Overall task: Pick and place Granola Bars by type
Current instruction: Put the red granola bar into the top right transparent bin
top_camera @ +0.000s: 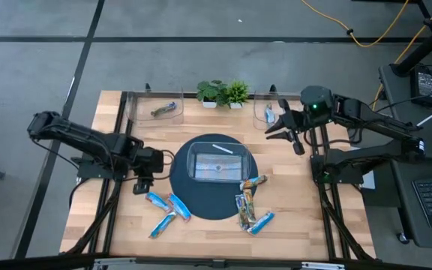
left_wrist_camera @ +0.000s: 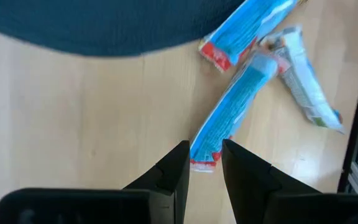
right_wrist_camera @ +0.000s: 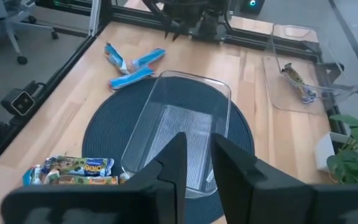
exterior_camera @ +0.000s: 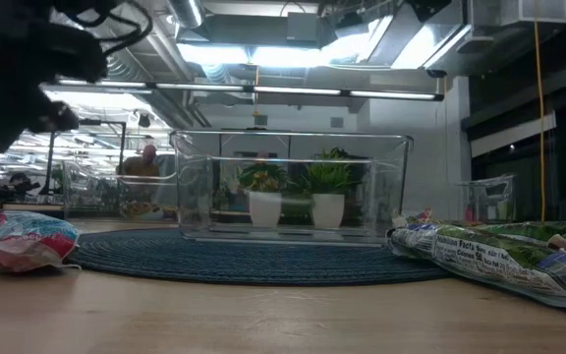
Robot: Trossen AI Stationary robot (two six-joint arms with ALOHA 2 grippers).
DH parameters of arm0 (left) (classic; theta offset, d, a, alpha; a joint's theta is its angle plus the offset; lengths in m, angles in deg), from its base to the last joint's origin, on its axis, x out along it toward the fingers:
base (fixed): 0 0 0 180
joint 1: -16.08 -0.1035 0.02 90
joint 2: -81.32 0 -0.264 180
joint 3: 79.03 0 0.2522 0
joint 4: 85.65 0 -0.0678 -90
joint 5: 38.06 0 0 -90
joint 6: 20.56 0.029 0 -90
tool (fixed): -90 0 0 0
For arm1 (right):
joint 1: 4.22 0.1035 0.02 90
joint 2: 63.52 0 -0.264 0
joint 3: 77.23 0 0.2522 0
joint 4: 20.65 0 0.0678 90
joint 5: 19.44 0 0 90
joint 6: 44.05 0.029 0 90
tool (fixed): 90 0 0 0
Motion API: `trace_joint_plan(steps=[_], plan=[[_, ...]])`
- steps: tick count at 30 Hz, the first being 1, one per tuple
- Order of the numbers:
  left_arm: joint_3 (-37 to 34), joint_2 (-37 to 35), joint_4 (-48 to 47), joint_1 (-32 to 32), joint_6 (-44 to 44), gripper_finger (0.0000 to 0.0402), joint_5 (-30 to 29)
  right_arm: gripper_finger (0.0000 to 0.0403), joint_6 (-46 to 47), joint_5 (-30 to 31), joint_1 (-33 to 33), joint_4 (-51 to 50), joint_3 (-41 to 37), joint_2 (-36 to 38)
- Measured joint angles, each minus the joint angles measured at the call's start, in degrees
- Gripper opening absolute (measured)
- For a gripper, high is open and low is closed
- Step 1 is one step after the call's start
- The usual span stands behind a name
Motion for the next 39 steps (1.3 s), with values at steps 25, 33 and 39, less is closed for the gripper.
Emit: trace_joint_plan(steps=[25, 33, 39], plan=[[-7.4, 0.7, 13.4, 9.5, -9.7, 0.0235, -3.3, 0.0077, 4.2, 1.7, 0.0, 2.2, 0.0, 0.0], [-7.4, 8.7, 18.7, 14.3, -9.4, 0.0275, -4.9, 0.0077, 5.5, 2.2, 0.0, 2.1, 0.0, 0.0], [-7.4, 12.6, 19.2, 15.5, -9.7, 0.0276, -7.1, 0.0077, 5.7, 2.2, 0.0, 2.1, 0.0, 0.0]])
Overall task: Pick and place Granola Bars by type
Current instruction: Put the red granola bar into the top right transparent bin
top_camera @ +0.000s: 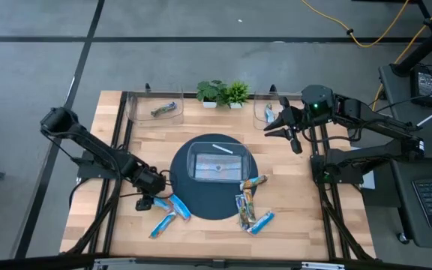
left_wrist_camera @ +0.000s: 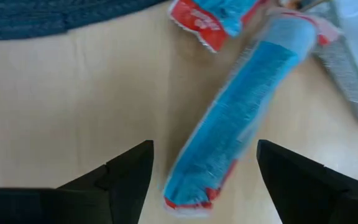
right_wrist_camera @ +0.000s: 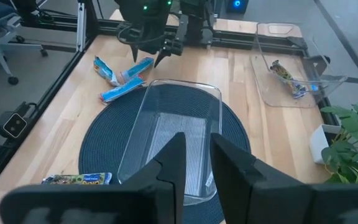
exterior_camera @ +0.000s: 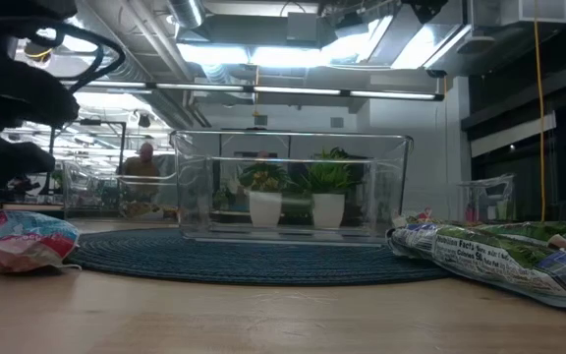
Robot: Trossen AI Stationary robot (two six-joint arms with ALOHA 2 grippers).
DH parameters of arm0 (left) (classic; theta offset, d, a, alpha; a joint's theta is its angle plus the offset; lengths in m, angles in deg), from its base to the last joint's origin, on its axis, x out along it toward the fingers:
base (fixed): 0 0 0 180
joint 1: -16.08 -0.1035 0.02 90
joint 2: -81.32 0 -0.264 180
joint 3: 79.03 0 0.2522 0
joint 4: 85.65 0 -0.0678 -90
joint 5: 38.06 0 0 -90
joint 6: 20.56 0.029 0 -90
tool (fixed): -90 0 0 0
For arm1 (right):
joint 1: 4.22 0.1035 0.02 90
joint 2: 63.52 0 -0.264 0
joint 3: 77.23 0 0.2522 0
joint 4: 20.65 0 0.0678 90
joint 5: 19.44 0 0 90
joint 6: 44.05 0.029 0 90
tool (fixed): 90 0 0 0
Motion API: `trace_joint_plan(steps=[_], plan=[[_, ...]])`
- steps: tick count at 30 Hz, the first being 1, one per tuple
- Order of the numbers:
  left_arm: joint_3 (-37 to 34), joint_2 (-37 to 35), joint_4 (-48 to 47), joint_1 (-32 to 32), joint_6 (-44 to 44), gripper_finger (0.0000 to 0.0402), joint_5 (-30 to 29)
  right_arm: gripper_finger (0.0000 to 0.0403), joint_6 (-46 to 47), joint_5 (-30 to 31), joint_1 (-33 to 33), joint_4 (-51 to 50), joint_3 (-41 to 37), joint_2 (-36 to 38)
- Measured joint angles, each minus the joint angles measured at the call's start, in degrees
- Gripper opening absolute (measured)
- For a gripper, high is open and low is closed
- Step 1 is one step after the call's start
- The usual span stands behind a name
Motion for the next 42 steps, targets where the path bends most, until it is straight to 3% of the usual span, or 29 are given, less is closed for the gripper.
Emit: trace_joint_plan(steps=[12, 17, 31, 38, 42], plan=[[0.3, 3.8, 0.9, 0.3, -0.5, 0.0265, -2.6, 0.0077, 0.7, 0.0, 0.0, 0.0, 0.0, 0.0], [0.2, 3.9, 0.8, 0.3, -1.9, 0.0224, -3.3, 0.0077, 1.3, 0.0, 0.0, -0.3, 0.0, 0.0], [1.9, 2.6, 0.4, 0.3, -3.0, 0.0053, -2.1, 0.0077, 1.4, 0.0, 0.0, -1.6, 0.0, 0.0], [5.2, 1.1, -3.0, 0.3, -3.0, 0.0038, -0.2, 0.0077, 1.7, 0.0, 0.0, -4.2, 0.0, 0.0], [8.3, 0.0, -4.2, -0.4, -2.5, 0.0038, -2.6, 0.0077, 1.6, 0.0, 0.0, -5.3, 0.0, 0.0]])
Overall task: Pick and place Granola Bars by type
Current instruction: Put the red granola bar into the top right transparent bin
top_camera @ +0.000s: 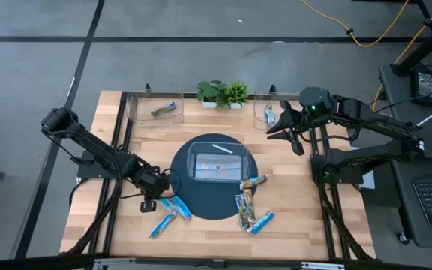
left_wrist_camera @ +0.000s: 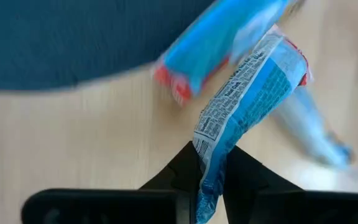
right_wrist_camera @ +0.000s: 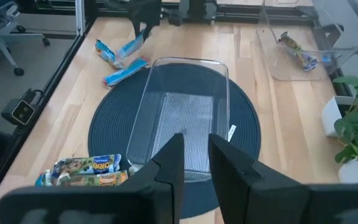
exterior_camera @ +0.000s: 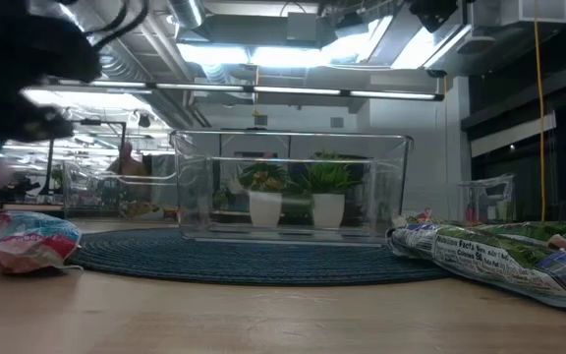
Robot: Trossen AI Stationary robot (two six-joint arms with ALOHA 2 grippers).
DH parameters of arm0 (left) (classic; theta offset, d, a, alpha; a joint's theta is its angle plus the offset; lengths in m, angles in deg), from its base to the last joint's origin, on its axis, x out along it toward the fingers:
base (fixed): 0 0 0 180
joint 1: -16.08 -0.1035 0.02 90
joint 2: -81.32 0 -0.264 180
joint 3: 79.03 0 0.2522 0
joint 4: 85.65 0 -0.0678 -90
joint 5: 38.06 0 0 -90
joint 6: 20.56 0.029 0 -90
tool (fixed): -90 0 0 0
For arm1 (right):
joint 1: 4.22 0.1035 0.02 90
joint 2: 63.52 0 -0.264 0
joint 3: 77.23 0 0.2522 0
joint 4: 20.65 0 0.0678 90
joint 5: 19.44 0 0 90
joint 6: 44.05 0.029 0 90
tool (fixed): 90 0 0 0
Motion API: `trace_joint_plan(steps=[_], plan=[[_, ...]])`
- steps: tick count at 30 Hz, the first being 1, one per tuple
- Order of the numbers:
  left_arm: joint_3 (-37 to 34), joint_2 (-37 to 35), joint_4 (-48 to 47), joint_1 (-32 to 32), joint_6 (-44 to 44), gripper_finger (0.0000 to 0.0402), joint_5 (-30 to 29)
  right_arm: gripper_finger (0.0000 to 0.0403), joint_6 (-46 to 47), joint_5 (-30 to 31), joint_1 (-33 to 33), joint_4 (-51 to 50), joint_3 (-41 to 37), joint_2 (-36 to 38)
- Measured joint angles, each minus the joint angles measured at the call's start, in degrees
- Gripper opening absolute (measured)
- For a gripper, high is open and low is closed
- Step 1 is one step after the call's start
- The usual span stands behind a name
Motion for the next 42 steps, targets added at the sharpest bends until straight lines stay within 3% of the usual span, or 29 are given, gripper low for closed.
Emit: trace_joint_plan(steps=[18, 27, 31, 36, 42], plan=[[19.8, -5.6, -0.3, -12.2, 10.8, 0.0033, -22.4, 0.0077, -4.4, 0.0, 0.0, 0.3, 0.0, -0.7], [26.4, -5.6, 5.2, -18.6, 20.1, 0.0033, -28.8, 0.0084, -4.5, 0.7, 0.0, 12.8, 0.0, -5.3], [27.9, -5.6, 6.9, -20.1, 23.3, 0.0032, -28.8, 0.0133, -4.4, 0.4, 0.0, 16.9, 0.0, -7.2], [29.2, -5.6, 9.5, -21.8, 26.7, 0.0034, -31.2, 0.0235, -3.9, 0.4, 0.0, 23.6, 0.0, -9.6], [29.2, -5.6, 15.0, -24.0, 30.1, 0.0031, -31.2, 0.0322, -0.8, 0.4, 0.0, 38.7, 0.0, -13.2]])
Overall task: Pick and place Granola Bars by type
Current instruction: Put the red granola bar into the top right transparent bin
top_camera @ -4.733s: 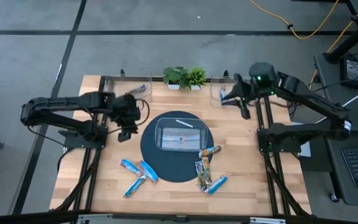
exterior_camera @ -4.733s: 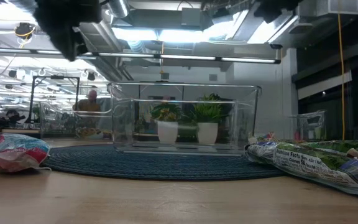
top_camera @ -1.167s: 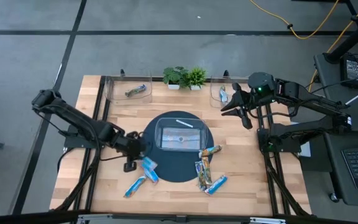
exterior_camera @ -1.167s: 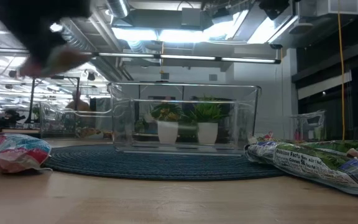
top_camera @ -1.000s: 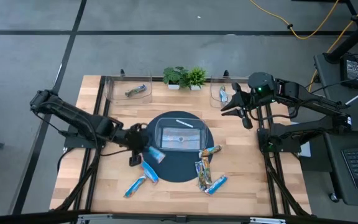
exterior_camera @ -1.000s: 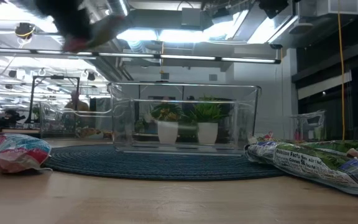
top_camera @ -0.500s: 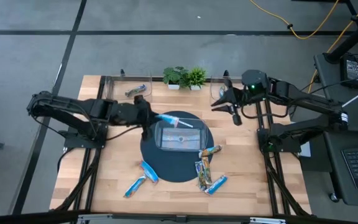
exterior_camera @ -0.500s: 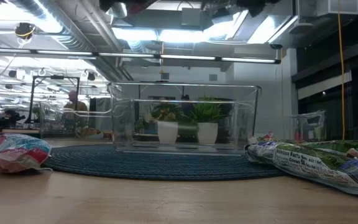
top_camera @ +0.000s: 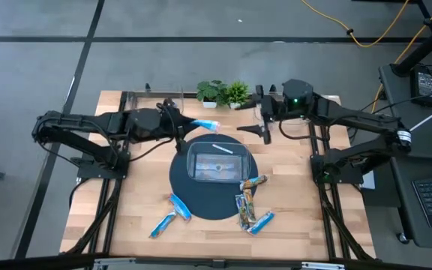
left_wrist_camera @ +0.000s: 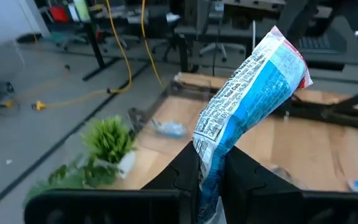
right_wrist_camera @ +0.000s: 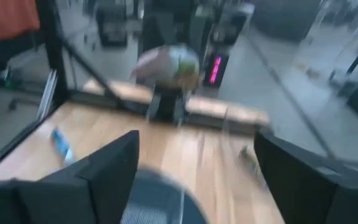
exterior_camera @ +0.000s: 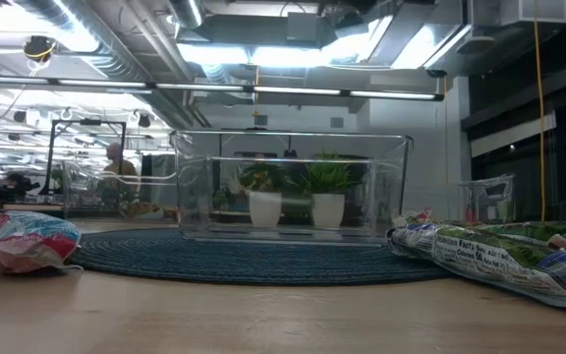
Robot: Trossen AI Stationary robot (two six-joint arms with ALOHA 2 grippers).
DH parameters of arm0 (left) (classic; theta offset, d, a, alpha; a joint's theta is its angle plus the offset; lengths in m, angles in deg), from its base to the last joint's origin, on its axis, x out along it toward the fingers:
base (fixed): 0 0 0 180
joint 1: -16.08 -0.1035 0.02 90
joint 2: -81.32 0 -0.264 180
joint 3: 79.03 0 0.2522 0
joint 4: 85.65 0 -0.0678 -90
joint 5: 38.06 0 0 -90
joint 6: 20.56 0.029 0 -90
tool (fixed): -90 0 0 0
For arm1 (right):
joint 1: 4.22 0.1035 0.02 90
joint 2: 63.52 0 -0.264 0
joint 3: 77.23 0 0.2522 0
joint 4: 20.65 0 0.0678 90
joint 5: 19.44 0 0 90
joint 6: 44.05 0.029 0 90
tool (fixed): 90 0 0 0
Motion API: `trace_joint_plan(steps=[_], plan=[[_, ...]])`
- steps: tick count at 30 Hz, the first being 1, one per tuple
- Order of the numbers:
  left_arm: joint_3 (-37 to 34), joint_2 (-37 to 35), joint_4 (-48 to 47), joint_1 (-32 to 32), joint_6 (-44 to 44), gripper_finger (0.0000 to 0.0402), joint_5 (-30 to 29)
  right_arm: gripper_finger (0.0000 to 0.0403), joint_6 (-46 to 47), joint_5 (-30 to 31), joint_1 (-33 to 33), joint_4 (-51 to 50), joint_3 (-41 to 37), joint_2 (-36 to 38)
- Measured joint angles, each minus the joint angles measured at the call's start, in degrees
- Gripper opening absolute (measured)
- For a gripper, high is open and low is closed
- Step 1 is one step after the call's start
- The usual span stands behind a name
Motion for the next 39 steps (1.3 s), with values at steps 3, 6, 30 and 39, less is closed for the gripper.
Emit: trace_joint_plan(steps=[3, 6, 30, 39], plan=[[0.0, 0.0, 3.0, -0.9, 1.9, 0.0032, 0.0, 0.0331, 1.5, -0.1, 0.0, 6.9, 0.0, -1.8], [0.0, 0.0, 4.9, -1.5, 3.4, 0.0033, 0.0, 0.0332, 2.3, -0.1, 0.6, 11.4, 0.0, -3.4], [0.0, 1.8, 12.4, -3.9, 7.2, 0.0031, 2.5, 0.0326, 2.3, 4.0, 4.5, 22.0, 0.0, -6.7], [0.0, 4.5, 16.5, -3.9, 8.3, 0.0032, 3.6, 0.0325, 3.9, 4.0, 4.5, 23.0, 0.0, -6.7]])
